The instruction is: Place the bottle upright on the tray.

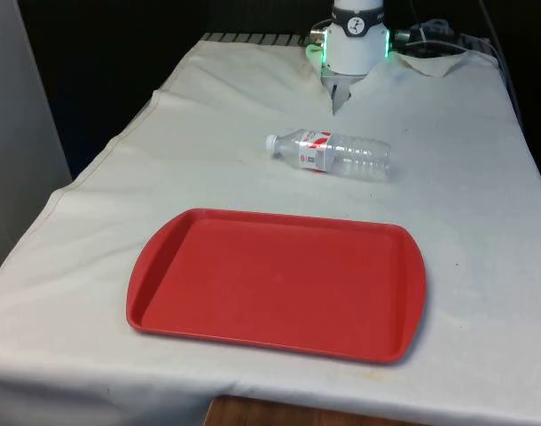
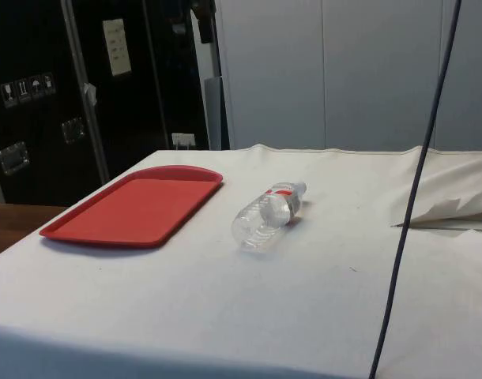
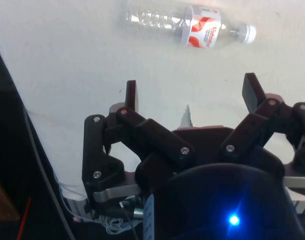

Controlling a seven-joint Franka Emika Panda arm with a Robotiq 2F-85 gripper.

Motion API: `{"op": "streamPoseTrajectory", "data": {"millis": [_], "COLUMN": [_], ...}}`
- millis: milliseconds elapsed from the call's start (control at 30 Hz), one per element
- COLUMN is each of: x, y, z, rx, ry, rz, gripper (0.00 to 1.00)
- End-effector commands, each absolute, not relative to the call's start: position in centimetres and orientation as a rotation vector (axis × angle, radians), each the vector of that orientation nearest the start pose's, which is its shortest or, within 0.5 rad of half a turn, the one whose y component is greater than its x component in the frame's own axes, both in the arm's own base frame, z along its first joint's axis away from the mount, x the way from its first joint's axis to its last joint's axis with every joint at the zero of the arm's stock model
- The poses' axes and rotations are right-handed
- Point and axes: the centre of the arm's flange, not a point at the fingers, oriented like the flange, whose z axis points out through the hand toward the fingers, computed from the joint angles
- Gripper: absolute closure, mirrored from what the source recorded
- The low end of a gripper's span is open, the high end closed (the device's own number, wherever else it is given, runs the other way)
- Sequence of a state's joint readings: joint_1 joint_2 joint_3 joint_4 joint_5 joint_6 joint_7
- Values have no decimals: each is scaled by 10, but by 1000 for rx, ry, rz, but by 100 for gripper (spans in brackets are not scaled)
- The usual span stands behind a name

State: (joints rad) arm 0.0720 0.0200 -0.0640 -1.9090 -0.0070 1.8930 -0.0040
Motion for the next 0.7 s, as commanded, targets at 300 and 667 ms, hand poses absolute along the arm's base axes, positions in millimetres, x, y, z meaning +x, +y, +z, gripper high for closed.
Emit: {"op": "streamPoseTrajectory", "data": {"millis": [300, 667], "x": [544, 540], "y": [4, 2], "z": [482, 482], "rx": [-3147, -3144], "ry": [-24, -22], "rz": [49, 60], "gripper": [0, 0]}}
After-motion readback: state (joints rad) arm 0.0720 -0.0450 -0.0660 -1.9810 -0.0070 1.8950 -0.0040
